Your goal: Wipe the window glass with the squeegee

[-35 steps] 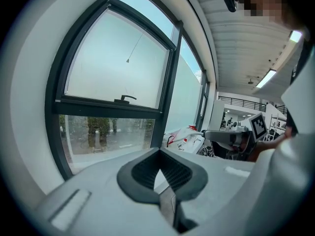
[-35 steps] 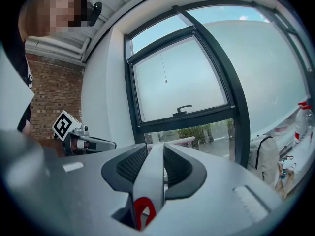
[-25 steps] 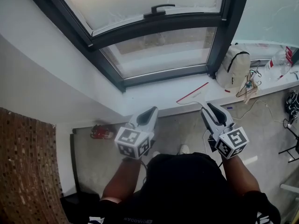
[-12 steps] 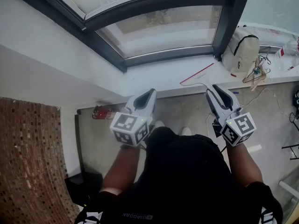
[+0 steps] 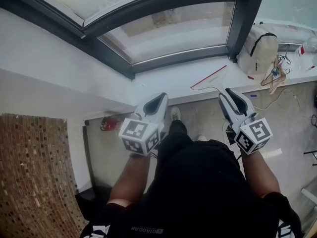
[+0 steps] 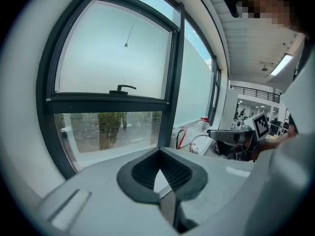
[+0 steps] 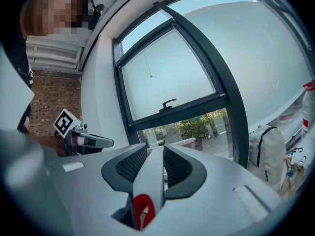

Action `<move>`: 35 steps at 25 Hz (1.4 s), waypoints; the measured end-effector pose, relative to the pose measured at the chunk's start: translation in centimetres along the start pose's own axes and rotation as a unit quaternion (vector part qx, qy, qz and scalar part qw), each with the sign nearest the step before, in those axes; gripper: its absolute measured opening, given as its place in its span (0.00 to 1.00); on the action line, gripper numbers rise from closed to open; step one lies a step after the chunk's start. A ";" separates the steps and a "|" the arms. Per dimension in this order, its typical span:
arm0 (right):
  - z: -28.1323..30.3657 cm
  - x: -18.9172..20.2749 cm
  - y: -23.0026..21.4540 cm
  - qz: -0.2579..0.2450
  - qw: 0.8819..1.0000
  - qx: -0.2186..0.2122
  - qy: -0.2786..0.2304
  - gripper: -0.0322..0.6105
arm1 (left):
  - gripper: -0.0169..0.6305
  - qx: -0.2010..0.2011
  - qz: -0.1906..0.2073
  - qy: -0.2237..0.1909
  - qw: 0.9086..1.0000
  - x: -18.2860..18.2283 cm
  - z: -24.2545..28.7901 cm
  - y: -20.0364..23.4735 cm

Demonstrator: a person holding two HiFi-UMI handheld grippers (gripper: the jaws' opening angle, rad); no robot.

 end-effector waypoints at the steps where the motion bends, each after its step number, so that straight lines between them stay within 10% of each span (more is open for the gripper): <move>1: 0.4 0.2 -0.2 -0.001 1.000 0.003 0.001 0.26 | 0.03 0.004 0.000 0.000 1.000 0.1 0.5 0.4; 20: 13.8 -3.2 -5.3 0.055 0.994 0.092 0.003 0.26 | 0.03 0.113 0.041 0.030 0.992 -5.5 12.9 10.6; 35: 20.6 -1.7 -10.9 0.231 0.937 0.229 -0.129 0.26 | 0.03 0.226 0.198 0.112 0.947 -7.5 23.6 16.9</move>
Point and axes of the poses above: the fingertips, and each gripper's own axes: z forward along the fingers, y to its left, x out of its underside, the point moved 10 cm from there along -z, backward along the fingers, and after that the axes turned 8 degrees about -x, right-handed, at the moved point
